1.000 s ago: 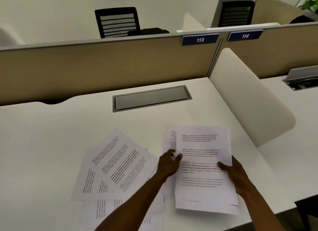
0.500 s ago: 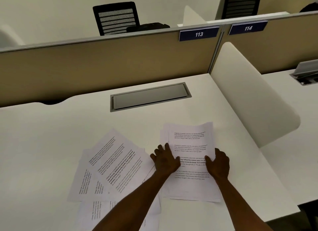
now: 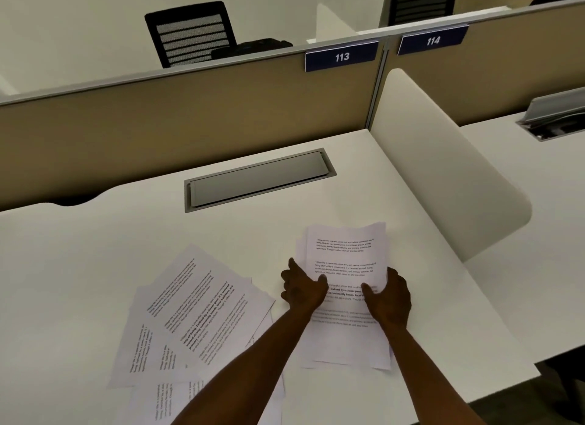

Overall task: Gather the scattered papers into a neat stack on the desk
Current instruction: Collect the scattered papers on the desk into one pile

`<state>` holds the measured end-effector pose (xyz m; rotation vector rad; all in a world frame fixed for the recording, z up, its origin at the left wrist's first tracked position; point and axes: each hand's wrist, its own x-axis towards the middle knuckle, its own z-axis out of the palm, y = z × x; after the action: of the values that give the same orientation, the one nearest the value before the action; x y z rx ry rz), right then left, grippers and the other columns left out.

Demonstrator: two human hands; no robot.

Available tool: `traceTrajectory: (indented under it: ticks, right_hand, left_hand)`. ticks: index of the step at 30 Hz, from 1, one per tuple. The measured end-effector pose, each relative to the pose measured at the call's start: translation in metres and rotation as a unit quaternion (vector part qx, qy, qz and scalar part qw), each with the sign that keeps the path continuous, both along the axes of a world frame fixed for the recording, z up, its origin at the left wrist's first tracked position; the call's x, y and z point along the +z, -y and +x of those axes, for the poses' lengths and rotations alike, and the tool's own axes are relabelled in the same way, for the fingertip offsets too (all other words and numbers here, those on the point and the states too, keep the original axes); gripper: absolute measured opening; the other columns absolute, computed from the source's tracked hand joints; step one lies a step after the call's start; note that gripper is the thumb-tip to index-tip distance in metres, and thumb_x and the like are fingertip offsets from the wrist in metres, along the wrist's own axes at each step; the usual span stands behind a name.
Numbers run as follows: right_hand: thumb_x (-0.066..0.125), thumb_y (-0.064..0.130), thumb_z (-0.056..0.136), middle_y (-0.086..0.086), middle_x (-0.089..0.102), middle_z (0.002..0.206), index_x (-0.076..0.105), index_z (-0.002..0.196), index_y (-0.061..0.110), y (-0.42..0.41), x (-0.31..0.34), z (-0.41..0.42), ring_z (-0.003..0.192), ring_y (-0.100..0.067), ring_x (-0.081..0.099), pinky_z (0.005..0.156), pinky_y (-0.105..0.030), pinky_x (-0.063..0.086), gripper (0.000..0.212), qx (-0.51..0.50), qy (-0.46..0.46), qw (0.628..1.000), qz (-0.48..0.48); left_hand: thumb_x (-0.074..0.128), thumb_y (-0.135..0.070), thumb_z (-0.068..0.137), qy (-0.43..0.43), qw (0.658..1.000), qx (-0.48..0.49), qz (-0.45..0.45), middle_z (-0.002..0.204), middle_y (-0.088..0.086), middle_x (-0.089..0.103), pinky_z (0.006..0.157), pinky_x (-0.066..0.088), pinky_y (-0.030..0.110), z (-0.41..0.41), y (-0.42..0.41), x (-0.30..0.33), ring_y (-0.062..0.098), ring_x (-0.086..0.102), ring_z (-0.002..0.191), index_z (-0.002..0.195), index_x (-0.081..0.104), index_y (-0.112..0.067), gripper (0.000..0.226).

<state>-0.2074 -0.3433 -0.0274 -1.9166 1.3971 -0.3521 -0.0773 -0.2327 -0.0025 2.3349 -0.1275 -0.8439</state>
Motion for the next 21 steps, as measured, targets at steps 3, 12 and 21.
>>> traceTrajectory:
  ticks: [3, 12, 21]
  right_hand:
    - [0.081, 0.023, 0.077, -0.023, 0.058, 0.127, 0.051, 0.134, 0.006, 0.009, 0.001, 0.000, 0.113, -0.039, 0.057, 0.096, -0.046, 0.049, 0.067, -0.063, 0.032, 0.995, 0.063]
    - [0.078, 0.010, 0.080, -0.018, 0.069, 0.116, 0.064, 0.120, 0.003, 0.025, 0.001, -0.003, 0.102, -0.034, 0.066, 0.093, -0.043, 0.054, 0.043, -0.096, 0.105, 0.956, 0.256]
    - [0.056, 0.007, 0.093, -0.013, 0.056, 0.135, 0.031, 0.150, 0.018, 0.003, 0.005, -0.006, 0.100, -0.020, 0.053, 0.091, -0.031, 0.044, 0.064, 0.044, 0.072, 0.988, 0.131]
  left_hand:
    - [0.068, -0.041, 0.090, -0.020, 1.000, 0.016, -0.016, 0.160, 0.016, 0.022, 0.120, 0.024, 0.047, 0.001, 0.001, 0.000, 0.034, 0.034, 0.145, 0.160, 0.006, -0.012, 0.098]
    - [0.073, -0.048, 0.083, -0.063, 0.997, 0.046, -0.027, 0.156, 0.013, 0.035, 0.119, 0.031, 0.047, 0.012, -0.005, 0.001, 0.033, 0.032, 0.145, 0.155, 0.029, -0.011, 0.091]
    - [0.078, -0.032, 0.082, -0.107, 0.980, 0.080, -0.145, 0.139, 0.013, 0.056, 0.106, 0.050, 0.048, 0.003, -0.015, 0.011, 0.031, 0.059, 0.124, 0.142, 0.053, -0.013, 0.067]
